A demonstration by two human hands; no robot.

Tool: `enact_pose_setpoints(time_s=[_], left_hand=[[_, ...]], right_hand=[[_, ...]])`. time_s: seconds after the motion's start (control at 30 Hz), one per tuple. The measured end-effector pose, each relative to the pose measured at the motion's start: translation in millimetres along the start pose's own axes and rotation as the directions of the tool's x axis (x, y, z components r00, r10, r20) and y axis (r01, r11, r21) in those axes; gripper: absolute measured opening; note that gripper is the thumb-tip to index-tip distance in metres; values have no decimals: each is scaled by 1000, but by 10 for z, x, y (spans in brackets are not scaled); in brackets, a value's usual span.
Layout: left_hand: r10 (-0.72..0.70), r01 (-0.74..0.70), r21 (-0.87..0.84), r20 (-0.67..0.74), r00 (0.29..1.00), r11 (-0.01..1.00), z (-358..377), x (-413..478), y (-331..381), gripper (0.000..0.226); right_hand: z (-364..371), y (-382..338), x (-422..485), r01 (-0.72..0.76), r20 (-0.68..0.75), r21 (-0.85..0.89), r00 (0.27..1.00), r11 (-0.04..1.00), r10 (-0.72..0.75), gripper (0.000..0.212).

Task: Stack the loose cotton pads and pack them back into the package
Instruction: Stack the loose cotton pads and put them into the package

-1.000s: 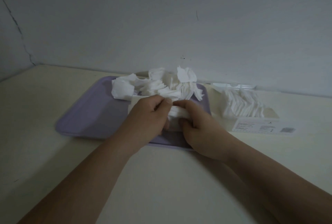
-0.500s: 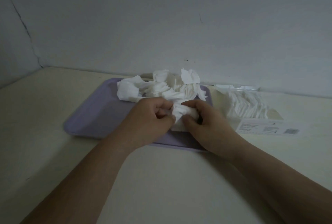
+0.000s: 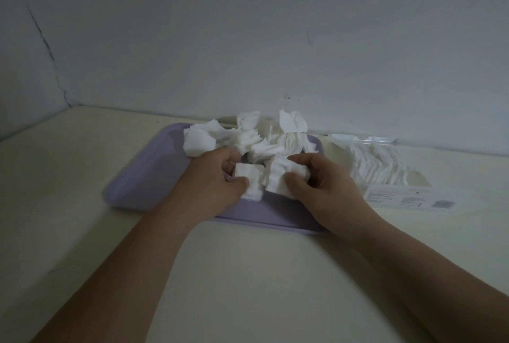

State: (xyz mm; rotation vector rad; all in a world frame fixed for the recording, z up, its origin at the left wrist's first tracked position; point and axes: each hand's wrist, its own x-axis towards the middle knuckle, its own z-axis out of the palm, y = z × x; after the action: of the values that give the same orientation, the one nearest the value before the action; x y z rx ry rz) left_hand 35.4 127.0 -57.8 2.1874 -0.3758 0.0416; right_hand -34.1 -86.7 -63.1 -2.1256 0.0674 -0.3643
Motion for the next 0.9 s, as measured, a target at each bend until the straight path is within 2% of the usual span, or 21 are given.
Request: enact_pose_setpoints(time_s=[0.17,0.27,0.3,0.37,0.43,0.5,0.63,0.7,0.83,0.9], left_hand=[[61,-61,-20,24,998,998,11,-16,28,42],[4,-4,37,3,1000,999,42,-12,28,18],[-9,11,92,-17,1000,996,45,-8,16,17],[-10,17,235,-32,999,972,56,-11,-22,45],[-7,13,283,-23,1000,959,85,-13,-22,52],[-38,38,216,-6,999,976,90,-27,7,48],[-90,88,-67,-23,996,994,92,-50,62,46],[-67,64,-141,-23,997,988,74,-50,70,47],[16,-14,-264,4,1000,964,-20,-60,105,67],[89,-74,-329,32,995,942,-60,-73,148,63]], right_hand=[[15,7,6,-5,-51,-58,999,998,2,29],[21,37,13,-22,-101,-40,995,999,17,30],[24,43,15,-22,-108,-36,994,999,18,30],[28,46,12,-18,-111,-36,994,999,14,31],[33,44,10,-14,-113,-52,994,999,8,30],[37,39,6,-15,-121,-59,993,998,8,29],[31,23,-6,-22,-107,-44,994,999,17,29],[29,19,-12,-23,-116,-43,993,999,18,30],[33,3,-15,-34,-141,-44,990,998,27,35],[26,2,-12,-46,-140,-25,989,999,42,36]])
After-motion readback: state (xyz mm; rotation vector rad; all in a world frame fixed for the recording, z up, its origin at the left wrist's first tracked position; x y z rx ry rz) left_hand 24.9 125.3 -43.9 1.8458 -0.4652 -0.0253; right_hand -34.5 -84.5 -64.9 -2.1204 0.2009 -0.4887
